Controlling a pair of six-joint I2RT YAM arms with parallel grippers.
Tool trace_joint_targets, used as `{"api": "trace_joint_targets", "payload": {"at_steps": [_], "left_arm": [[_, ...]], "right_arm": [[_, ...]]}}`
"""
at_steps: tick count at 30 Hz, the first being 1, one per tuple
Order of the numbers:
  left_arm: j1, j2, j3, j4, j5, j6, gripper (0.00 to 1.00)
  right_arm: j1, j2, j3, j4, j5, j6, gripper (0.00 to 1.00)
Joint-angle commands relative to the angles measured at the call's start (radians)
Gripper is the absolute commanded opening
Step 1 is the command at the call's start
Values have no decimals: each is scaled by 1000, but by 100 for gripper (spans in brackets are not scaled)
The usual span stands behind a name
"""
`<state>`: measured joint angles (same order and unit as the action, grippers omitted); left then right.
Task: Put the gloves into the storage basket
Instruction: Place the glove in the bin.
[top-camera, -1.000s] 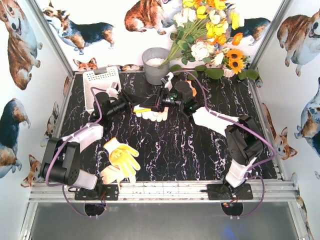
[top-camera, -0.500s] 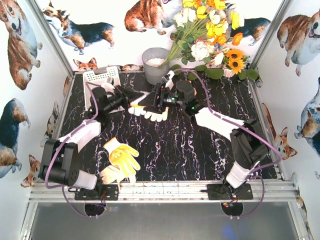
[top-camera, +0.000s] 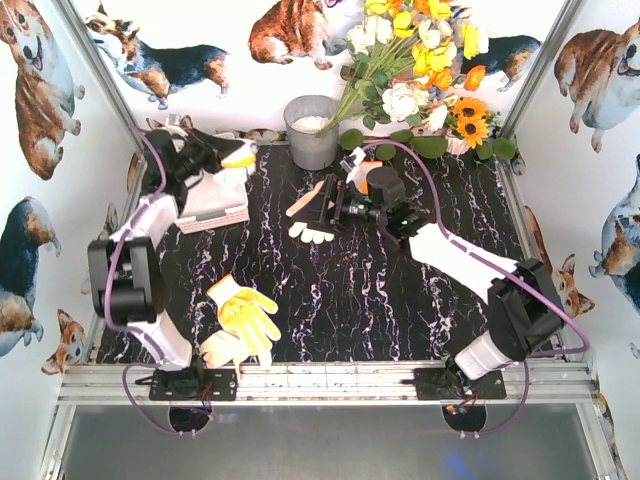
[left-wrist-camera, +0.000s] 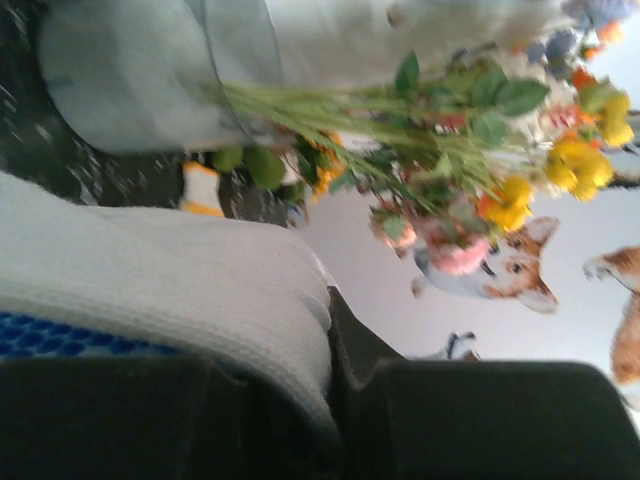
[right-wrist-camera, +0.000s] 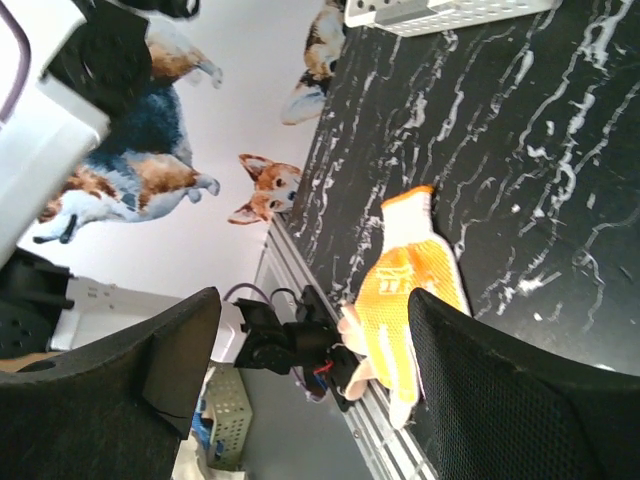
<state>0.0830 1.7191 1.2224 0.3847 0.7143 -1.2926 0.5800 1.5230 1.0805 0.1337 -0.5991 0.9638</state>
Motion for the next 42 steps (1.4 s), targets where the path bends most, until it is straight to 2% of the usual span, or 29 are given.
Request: {"api": "trace_joint_targets", "payload": {"at_steps": [1, 10, 19, 30, 34, 37, 42], "left_arm": [[61, 104, 175, -128, 25, 147, 0], [138, 361, 492, -218, 50, 227, 0], [183, 546, 703, -252, 125, 213, 0], [189, 617, 566, -172, 205, 257, 0], [189, 646, 614, -227, 211, 295, 0], [193, 673, 708, -287, 218, 328, 0], [205, 687, 798, -243, 230, 330, 0]], "right_arm": [[-7, -88, -24, -72, 49, -95, 78], [-15, -174, -89, -142, 111, -134, 78], [-23, -215, -136, -180, 146, -128, 77], [-28, -235, -147, -200, 170, -132, 77], [-29, -245, -148, -216, 180, -141, 77], [-29, -255, -152, -218, 187, -140, 77], [-29, -265, -154, -229, 192, -147, 77]]}}
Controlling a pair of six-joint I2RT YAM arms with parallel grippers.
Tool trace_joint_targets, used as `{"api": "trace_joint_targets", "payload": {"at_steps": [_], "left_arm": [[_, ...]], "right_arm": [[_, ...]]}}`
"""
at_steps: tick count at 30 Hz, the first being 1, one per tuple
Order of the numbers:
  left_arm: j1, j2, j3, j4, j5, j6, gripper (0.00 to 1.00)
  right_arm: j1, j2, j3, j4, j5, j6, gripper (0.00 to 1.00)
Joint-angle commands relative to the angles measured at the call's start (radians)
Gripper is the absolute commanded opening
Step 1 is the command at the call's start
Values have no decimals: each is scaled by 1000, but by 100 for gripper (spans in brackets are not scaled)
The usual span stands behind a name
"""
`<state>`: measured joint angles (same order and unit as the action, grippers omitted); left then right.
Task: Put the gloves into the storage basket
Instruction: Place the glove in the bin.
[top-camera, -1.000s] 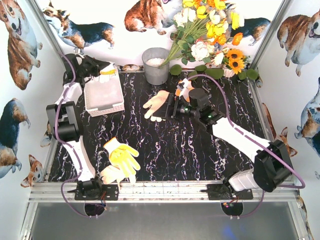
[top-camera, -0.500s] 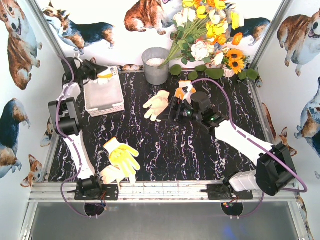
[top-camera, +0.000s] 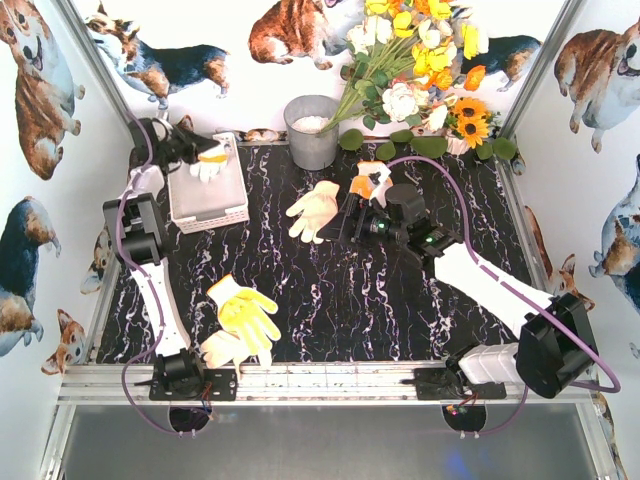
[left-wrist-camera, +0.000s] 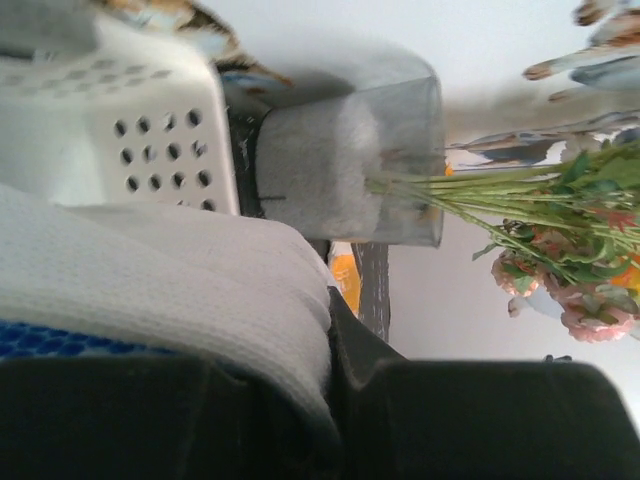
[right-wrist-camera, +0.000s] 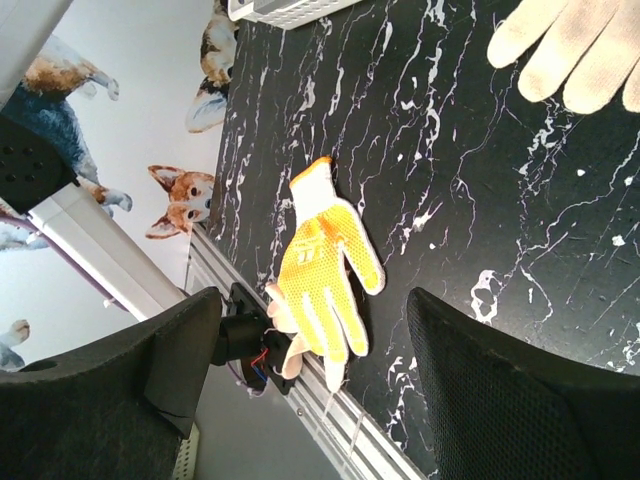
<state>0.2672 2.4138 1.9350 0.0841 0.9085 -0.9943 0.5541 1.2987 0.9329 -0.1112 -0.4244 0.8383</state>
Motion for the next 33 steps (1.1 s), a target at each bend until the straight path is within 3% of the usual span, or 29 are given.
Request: {"api": "trace_joint_targets", "payload": {"at_steps": [1, 3, 9, 16, 24, 29, 33], "left_arm": [[21, -5, 91, 65, 42, 38, 0], [20, -1, 69, 65, 46, 58, 0], [16, -46, -180, 106, 29, 104, 0], [12, -75, -305, 69, 14, 166, 0], [13, -124, -357, -123, -70, 276, 0], [15, -177, -405, -171, -151, 276, 31], [15, -216, -413, -200, -190, 289, 45]], "right_arm": [[-3, -41, -8, 16, 18, -22, 77], [-3, -41, -9, 16, 18, -23, 77], [-3, -41, -9, 14, 23, -25, 77], [-3, -45, -8, 6, 26, -31, 76], [-3, -52, -17, 2, 29, -34, 77], [-3, -65, -20, -14, 38, -45, 76], [-3, -74, -20, -20, 44, -51, 76]]}}
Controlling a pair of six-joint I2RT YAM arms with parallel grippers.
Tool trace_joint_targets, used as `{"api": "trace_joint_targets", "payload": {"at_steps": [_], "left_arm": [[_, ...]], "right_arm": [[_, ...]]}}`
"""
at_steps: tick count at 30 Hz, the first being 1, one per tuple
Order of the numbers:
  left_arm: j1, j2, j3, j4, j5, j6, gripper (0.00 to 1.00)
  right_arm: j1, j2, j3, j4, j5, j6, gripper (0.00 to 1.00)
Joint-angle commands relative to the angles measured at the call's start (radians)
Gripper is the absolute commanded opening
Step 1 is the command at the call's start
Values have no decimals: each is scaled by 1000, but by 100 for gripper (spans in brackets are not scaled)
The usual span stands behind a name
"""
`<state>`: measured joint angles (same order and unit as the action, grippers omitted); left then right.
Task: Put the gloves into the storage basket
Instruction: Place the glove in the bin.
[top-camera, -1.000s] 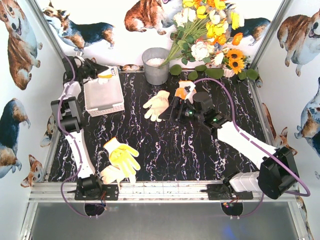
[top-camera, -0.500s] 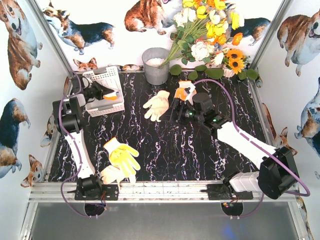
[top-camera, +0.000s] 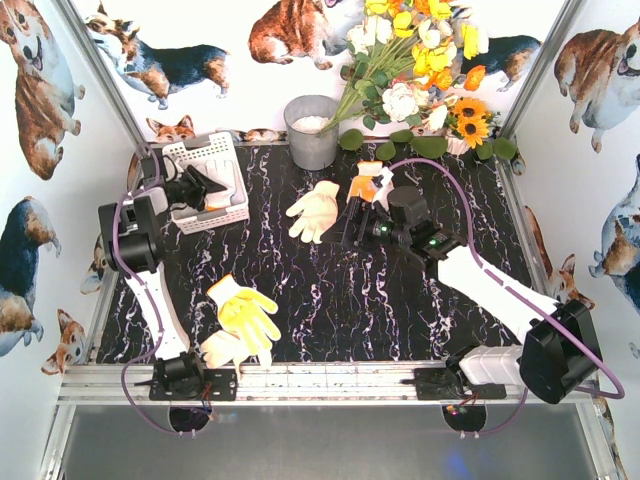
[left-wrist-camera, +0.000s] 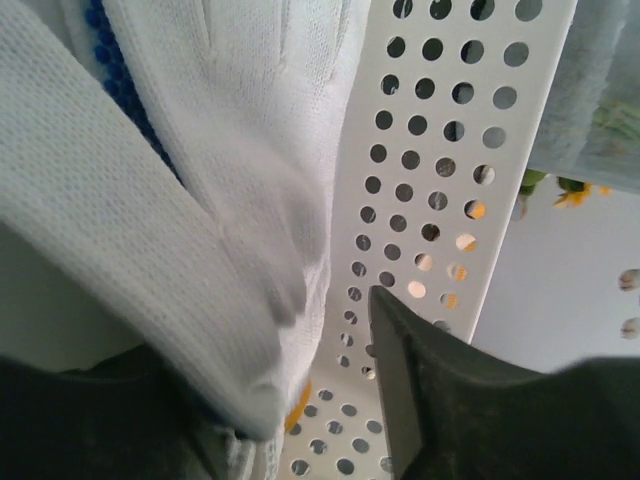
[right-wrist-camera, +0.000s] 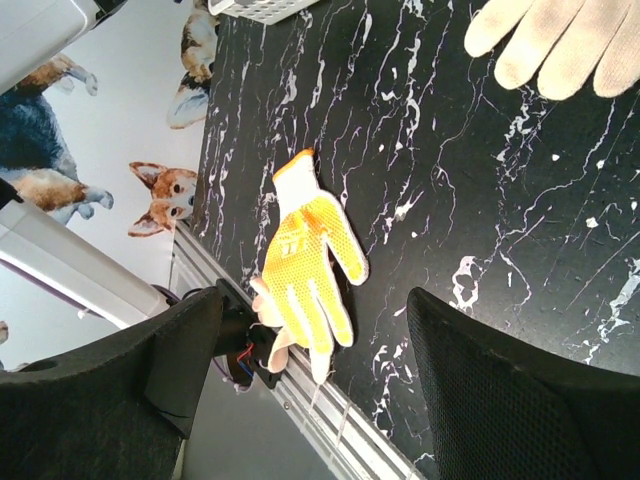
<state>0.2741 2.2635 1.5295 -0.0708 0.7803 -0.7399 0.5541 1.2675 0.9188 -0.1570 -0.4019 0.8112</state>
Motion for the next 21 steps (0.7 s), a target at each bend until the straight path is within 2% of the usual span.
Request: {"api": "trace_joint_targets", "payload": {"at_steps": [1, 4, 7, 13, 16, 21], "left_arm": [[8, -76, -9, -54, -74, 36, 51], [8, -109, -12, -82, -98, 37, 59], [7, -128, 0, -149, -129, 45, 73], [5, -162, 87, -433, -308, 133, 84], [5, -205, 89, -482, -363, 159, 90], [5, -275, 103, -552, -413, 200, 93]], "right_arm": [[-3, -44, -6, 26, 23, -25, 76], [-3, -49, -8, 23, 27, -27, 76], [-3, -59, -6, 13, 36, -33, 76], [-3, -89, 12, -69, 90, -72, 76], [-6, -110, 27, -130, 132, -104, 77], [-19, -142, 31, -179, 162, -130, 77]]}}
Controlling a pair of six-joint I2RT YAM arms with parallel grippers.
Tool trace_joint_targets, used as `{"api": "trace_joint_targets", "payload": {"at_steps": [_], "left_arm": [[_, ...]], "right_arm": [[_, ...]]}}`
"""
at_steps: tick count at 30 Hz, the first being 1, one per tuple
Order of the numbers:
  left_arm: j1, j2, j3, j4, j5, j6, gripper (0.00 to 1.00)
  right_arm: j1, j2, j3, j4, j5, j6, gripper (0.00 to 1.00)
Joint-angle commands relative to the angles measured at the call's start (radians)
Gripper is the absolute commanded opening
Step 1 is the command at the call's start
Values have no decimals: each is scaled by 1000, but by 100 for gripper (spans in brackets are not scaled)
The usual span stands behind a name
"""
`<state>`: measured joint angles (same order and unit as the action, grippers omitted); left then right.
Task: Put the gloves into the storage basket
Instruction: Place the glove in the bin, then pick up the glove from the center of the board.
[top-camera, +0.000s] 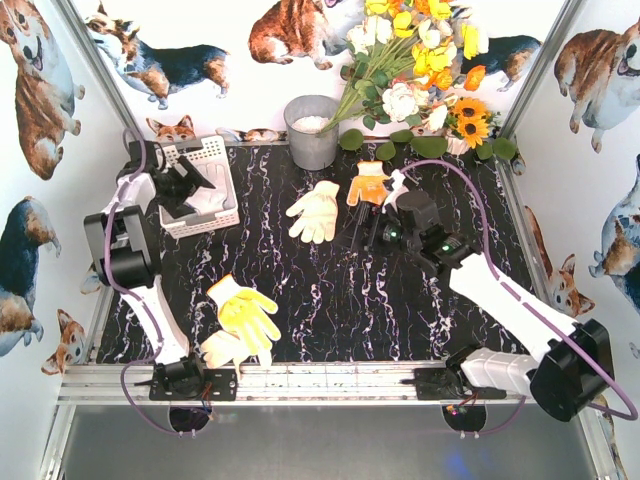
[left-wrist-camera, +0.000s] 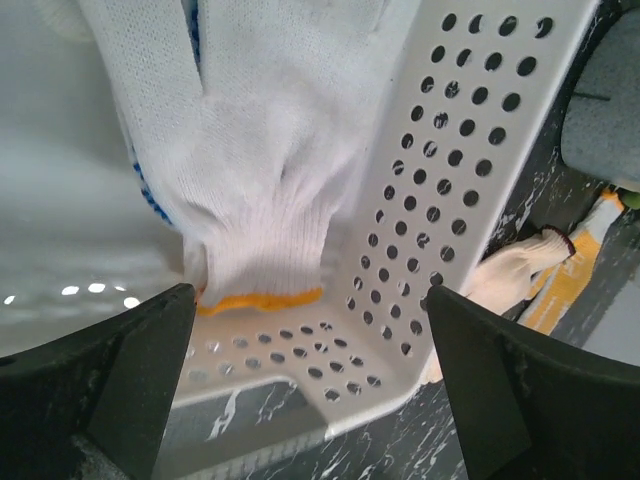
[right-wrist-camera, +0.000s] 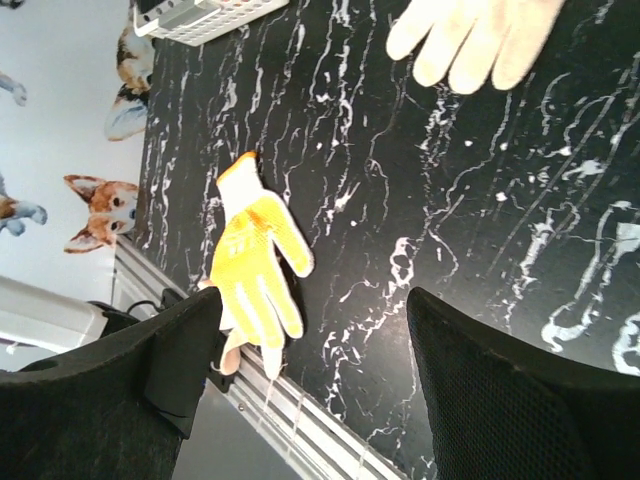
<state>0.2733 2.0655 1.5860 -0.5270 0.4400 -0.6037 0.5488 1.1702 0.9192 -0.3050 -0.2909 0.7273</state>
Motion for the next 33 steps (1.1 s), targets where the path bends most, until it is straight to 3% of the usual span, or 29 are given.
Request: {"api": "trace_joint_targets", "payload": {"at_steps": [1, 3, 8, 13, 16, 22, 27, 29, 33], "left_arm": [[7, -85, 67, -134, -82, 89, 93], [7, -109, 100, -214, -153, 130, 93], [-22, -252, 79, -221, -196, 224, 92], [-132, -404, 38, -280, -288, 393, 91], [-203, -525, -73, -310, -340, 409, 90], [-316, -831, -469, -297, -301, 141, 87], [-326, -1071, -739, -252, -334, -59, 77], [-325, -1118, -816, -235, -373, -95, 68], [-312, -1097, -941, -177, -397, -150, 59]], "right_arm": [[-17, -46, 30, -37, 52, -50, 77], [-21, -76, 30, -54, 58, -57, 77], [-36, -117, 17, -83, 68, -92, 77], [-77, -141, -34, -46, 0, -74, 77], [-84, -167, -80, -28, -2, -60, 77], [-88, -205, -174, 21, -5, -7, 77], [-90, -213, -203, 49, 0, 6, 77], [-90, -204, -201, 53, -3, 6, 77], [-90, -204, -199, 53, 3, 12, 76]]}}
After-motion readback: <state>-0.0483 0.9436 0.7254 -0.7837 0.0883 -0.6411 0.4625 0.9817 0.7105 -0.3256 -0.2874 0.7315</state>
